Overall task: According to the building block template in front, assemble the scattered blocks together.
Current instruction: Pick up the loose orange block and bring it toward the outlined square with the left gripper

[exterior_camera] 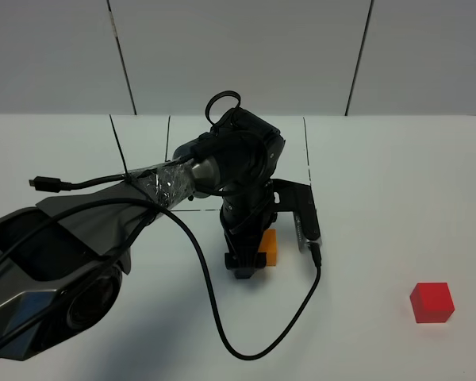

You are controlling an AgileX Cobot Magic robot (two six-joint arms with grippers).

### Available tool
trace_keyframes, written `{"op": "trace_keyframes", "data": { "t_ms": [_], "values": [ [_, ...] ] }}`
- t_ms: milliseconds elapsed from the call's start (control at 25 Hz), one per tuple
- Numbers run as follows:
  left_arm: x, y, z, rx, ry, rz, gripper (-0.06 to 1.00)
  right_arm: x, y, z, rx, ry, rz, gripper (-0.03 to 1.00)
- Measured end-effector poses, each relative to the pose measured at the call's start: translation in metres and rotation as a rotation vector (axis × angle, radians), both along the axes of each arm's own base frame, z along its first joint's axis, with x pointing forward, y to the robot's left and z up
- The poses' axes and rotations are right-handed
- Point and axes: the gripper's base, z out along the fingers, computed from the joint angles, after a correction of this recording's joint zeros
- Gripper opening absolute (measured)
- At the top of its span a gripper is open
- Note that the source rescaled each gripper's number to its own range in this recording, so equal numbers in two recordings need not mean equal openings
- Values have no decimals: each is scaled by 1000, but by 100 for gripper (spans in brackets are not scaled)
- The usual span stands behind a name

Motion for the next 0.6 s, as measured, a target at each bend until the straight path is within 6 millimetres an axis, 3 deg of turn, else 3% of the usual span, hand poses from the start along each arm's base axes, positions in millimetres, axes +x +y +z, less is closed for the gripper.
{"op": "trace_keyframes", "data": {
  "t_ms": [360,600],
  "values": [
    [-15,-7,69,-160,-15,61,100,0,0,0,0,0,0,73],
    [-11,6,108,-208,-108,188,100,0,0,0,0,0,0,73]
  ]
}}
